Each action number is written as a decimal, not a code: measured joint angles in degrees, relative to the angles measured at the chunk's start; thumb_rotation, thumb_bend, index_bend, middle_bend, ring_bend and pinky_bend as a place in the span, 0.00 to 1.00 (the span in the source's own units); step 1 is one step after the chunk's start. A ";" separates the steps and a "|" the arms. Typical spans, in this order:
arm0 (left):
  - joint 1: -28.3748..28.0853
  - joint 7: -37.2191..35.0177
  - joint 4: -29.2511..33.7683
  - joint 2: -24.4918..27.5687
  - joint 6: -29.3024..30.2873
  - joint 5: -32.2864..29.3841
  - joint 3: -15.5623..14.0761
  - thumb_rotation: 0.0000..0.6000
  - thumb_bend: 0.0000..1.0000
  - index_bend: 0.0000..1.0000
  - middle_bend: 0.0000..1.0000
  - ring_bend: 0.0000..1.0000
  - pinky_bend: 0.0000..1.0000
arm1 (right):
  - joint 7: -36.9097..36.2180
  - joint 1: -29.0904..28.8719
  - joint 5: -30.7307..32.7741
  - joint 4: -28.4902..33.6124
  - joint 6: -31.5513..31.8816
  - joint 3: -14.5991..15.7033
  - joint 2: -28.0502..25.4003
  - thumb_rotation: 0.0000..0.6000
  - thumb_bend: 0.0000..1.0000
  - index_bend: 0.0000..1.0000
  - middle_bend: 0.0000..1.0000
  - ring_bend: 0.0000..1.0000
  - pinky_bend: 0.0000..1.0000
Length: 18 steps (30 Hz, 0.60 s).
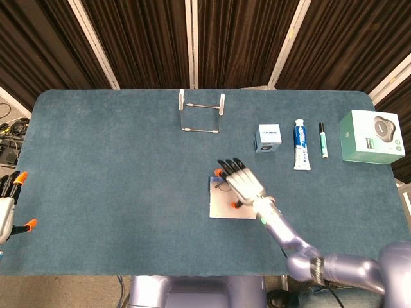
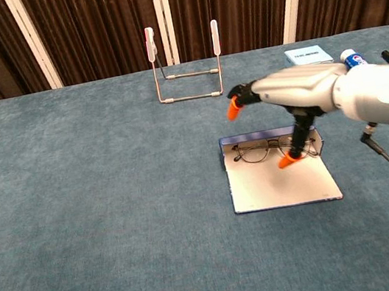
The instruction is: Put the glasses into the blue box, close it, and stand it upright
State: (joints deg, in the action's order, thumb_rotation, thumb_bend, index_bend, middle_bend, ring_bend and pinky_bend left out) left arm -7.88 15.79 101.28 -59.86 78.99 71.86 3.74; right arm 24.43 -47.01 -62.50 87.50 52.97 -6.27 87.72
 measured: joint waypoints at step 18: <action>0.64 0.24 1.44 0.40 1.44 2.49 -0.73 1.00 0.00 0.00 0.00 0.00 0.00 | 0.51 6.21 -10.01 -1.31 4.42 6.91 1.30 1.00 0.11 0.28 0.00 0.00 0.00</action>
State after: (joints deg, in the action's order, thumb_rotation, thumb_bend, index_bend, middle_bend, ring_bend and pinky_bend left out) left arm -7.25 16.04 102.72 -59.46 80.43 74.35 3.00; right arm 24.94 -40.80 -72.51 86.18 57.38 0.65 89.02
